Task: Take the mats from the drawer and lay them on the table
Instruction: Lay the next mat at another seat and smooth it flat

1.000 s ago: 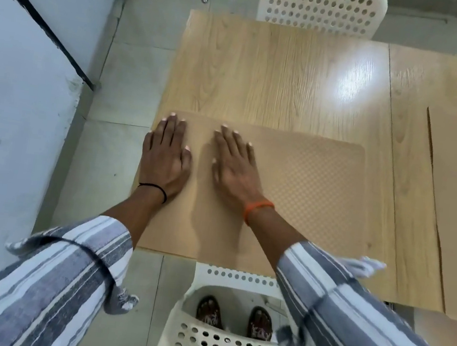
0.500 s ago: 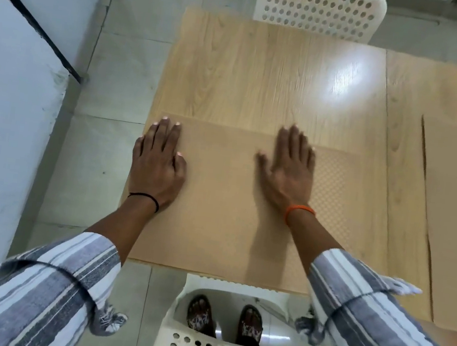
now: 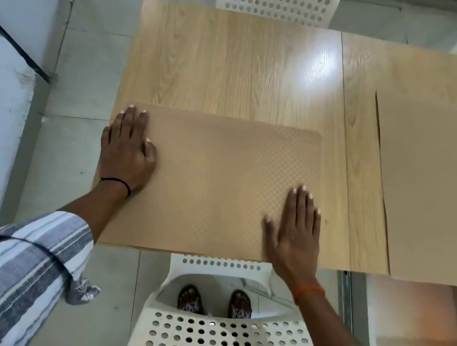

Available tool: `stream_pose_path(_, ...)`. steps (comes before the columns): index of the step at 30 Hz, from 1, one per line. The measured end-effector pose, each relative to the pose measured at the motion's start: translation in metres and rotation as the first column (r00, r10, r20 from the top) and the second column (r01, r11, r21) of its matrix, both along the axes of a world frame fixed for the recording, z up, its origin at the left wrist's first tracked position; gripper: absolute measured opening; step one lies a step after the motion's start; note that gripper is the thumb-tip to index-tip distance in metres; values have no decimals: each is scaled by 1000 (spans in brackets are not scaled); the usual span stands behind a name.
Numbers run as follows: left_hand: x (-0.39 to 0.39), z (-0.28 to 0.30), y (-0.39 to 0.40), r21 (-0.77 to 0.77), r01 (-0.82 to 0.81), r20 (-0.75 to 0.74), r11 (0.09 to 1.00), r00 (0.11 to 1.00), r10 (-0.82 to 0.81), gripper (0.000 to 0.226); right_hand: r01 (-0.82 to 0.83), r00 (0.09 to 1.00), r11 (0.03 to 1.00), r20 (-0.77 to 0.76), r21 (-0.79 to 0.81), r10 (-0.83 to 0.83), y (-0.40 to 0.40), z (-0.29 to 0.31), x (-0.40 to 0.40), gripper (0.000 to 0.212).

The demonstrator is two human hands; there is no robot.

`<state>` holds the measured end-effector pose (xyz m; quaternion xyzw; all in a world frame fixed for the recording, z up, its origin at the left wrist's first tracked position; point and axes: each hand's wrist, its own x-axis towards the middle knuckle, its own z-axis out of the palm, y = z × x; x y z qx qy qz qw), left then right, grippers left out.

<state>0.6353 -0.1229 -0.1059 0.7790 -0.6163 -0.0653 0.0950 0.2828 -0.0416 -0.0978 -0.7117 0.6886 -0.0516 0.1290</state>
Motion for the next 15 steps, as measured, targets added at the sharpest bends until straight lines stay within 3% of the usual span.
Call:
stream_pose_path(6, -8, 4, 3, 38, -36, 20, 999, 999, 36, 64, -4, 1000, 999, 0, -47, 4, 21, -6, -5, 72)
stream_pose_path(9, -62, 11, 24, 18, -85, -30, 996, 996, 86, 65, -12, 1000, 998, -12, -59, 11, 20, -7, -5, 72)
stream_pose_path(13, -180, 10, 87, 17, 200, -76, 980, 977, -199, 63, -11, 1000, 999, -29, -47, 10, 19, -11, -6, 68)
stream_pose_path(15, -208, 3, 105, 68, 214, -57, 974, 976, -211, 61, -16, 999, 999, -29, -48, 14, 18, -13, -8, 67)
